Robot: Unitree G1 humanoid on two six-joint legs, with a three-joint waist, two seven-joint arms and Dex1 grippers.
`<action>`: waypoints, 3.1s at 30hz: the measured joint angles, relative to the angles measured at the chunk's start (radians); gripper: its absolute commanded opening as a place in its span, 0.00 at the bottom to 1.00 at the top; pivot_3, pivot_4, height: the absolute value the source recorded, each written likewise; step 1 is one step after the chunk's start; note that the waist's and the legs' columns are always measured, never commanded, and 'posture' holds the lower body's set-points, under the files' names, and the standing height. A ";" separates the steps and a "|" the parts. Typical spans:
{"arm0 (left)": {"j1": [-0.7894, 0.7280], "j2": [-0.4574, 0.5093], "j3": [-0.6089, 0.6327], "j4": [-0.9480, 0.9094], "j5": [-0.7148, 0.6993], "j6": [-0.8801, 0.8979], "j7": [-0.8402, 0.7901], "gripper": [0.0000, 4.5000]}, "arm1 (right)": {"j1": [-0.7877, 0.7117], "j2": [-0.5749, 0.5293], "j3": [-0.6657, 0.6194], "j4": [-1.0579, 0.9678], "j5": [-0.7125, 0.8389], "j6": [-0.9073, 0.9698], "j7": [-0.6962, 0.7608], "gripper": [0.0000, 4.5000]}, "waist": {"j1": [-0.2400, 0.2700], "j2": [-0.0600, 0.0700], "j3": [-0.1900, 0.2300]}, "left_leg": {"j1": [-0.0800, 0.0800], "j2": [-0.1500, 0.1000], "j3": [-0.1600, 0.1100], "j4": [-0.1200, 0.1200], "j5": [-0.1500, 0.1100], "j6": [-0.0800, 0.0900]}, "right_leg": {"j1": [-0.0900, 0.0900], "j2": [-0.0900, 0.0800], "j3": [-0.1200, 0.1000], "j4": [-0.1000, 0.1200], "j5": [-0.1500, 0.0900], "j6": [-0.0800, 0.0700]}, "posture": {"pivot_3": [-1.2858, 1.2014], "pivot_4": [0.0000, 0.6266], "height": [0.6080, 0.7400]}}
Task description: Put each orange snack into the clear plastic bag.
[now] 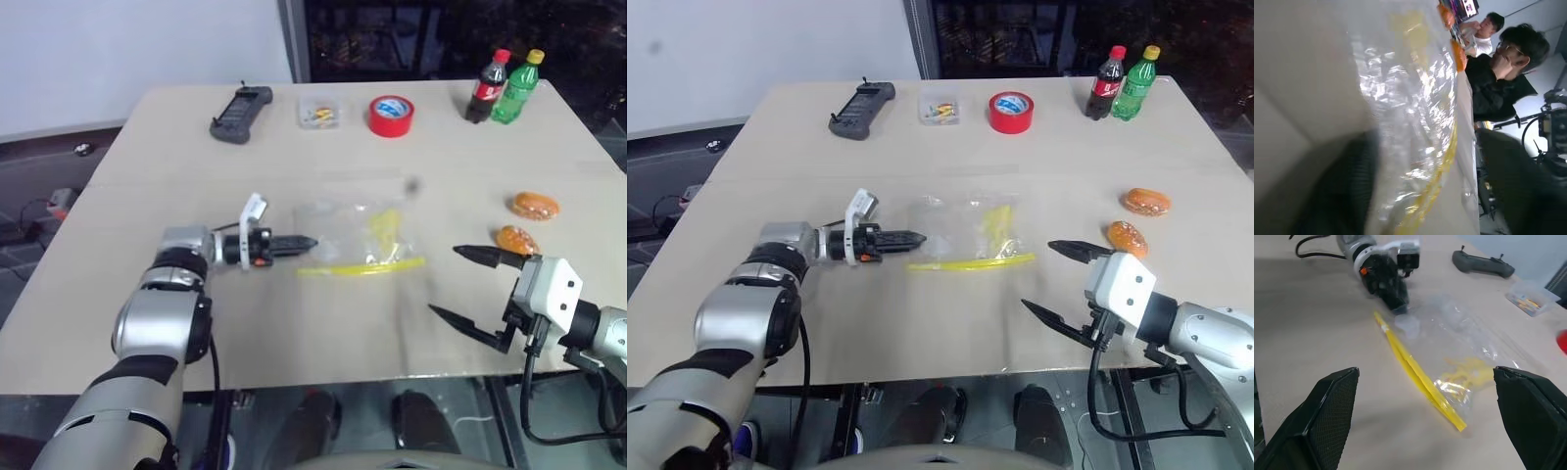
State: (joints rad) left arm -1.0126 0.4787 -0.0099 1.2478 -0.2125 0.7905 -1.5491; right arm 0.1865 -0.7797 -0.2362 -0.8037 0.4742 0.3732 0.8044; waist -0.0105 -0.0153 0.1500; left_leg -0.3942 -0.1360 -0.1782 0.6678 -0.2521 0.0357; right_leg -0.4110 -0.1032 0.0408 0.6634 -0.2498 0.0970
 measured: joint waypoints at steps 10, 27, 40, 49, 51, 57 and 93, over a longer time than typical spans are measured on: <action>0.007 0.010 0.001 -0.029 0.022 0.007 -0.014 0.13 | 0.153 0.000 -0.172 0.045 0.000 -0.051 0.056 1.00 | -0.006 0.006 -0.004 | 0.004 0.001 0.002 0.000 -0.002 0.004 | 0.002 0.001 0.002 0.002 0.000 0.000 | 0.52 0.24 1.00; 0.067 -0.031 0.057 -0.159 -0.036 0.116 0.042 0.71 | 0.078 -0.011 -0.214 0.224 0.000 -0.147 0.145 1.00 | 0.000 0.005 -0.004 | 0.004 0.001 0.001 0.000 -0.002 0.004 | 0.003 0.000 0.001 0.001 0.000 0.000 | 0.52 0.24 1.00; 0.098 -0.118 0.128 -0.246 -0.121 0.179 0.214 0.71 | 0.001 -0.020 -0.167 0.258 -0.001 -0.161 0.151 1.00 | 0.010 0.005 -0.005 | 0.003 0.000 0.001 0.000 -0.001 0.001 | 0.003 -0.001 0.001 0.000 0.000 0.001 | 0.52 0.24 1.00; 0.091 -0.145 0.150 -0.249 -0.145 0.192 0.283 0.03 | -0.016 -0.020 -0.150 0.261 -0.002 -0.162 0.157 1.00 | 0.024 0.010 -0.008 | 0.015 0.000 0.001 -0.002 -0.003 0.004 | 0.014 -0.001 0.001 -0.001 0.000 0.001 | 0.52 0.24 1.00; 0.090 -0.140 0.136 -0.259 -0.147 0.209 0.271 0.03 | -0.017 -0.020 -0.143 0.261 -0.003 -0.164 0.158 1.00 | 0.024 0.012 -0.009 | 0.016 0.001 0.001 -0.002 -0.003 0.005 | 0.015 -0.001 0.001 -0.001 -0.002 0.005 | 0.52 0.24 1.00; 0.093 -0.096 0.129 -0.282 -0.186 0.332 0.234 0.03 | -0.028 -0.018 -0.103 0.263 -0.040 -0.173 0.142 1.00 | 0.008 0.011 -0.008 | 0.013 0.001 0.001 -0.002 -0.003 0.004 | 0.013 0.000 0.002 -0.001 -0.001 0.003 | 0.52 0.24 1.00; 0.315 -0.142 0.458 -1.059 -0.844 0.744 1.055 0.49 | -0.589 0.366 0.442 0.671 -0.712 -0.253 -0.351 0.00 | -0.015 0.008 -0.006 | -0.002 0.001 0.005 -0.001 -0.001 -0.001 | -0.005 0.000 0.006 0.001 0.000 0.001 | 0.52 0.24 1.00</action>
State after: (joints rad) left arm -0.6973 0.3366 0.4485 0.1886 -1.0561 1.5342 -0.4945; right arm -0.4026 -0.4141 0.2063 -0.1322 -0.2381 0.1198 0.4531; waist -0.0253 -0.0072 0.1437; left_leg -0.3963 -0.1350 -0.1736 0.6669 -0.2526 0.0346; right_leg -0.4162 -0.1037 0.0471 0.6648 -0.2502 0.0981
